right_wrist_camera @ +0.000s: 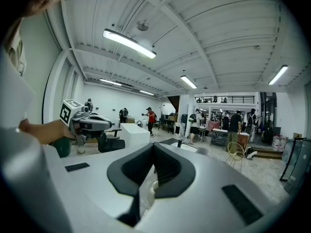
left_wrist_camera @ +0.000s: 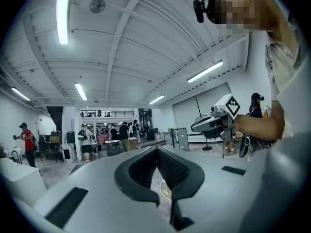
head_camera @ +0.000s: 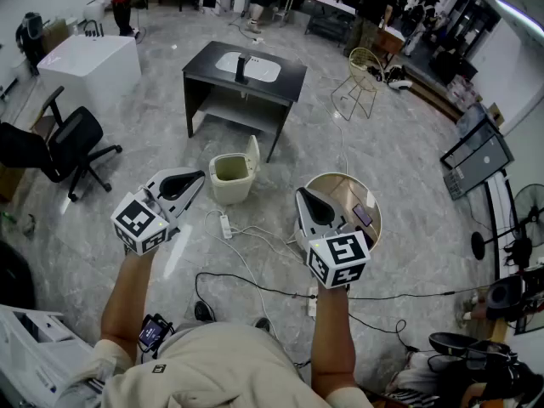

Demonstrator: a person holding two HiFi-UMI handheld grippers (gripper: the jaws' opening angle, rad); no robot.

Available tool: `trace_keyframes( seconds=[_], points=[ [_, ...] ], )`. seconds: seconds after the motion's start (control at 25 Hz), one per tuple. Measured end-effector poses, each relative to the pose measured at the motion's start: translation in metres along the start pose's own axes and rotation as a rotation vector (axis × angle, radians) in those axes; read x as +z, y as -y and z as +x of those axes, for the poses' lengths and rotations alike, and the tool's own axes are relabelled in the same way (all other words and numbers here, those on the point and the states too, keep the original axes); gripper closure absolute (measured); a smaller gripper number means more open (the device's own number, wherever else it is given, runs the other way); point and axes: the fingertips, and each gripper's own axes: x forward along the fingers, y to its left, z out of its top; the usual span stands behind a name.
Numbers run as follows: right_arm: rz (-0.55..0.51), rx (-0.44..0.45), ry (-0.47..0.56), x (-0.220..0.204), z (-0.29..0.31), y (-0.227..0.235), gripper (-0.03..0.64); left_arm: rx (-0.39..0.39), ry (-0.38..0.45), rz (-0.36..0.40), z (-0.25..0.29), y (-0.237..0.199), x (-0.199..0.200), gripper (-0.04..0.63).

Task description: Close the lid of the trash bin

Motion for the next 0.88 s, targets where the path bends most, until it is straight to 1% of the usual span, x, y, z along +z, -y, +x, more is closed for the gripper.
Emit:
trace_keyframes(
  seconds=[0.4,0.64,0.88],
  points=[
    [0.003,-0.021,-0.014,0.004,0.032,-0.024,0.594,-0.020,0.005,-0.009,-0.018,-0.038,-0.012,0.580],
    [0.043,-0.016,0.021,0.012,0.056,-0.048,0.592,-0.030,0.012,-0.022,-0.036,-0.063,-0.019,0.580],
    [0.047,-0.034,0.013,0.017,0.083,-0.074,0.592,-0.035,0.021,-0.032,-0.060,-0.093,-0.029,0.580]
  ],
)
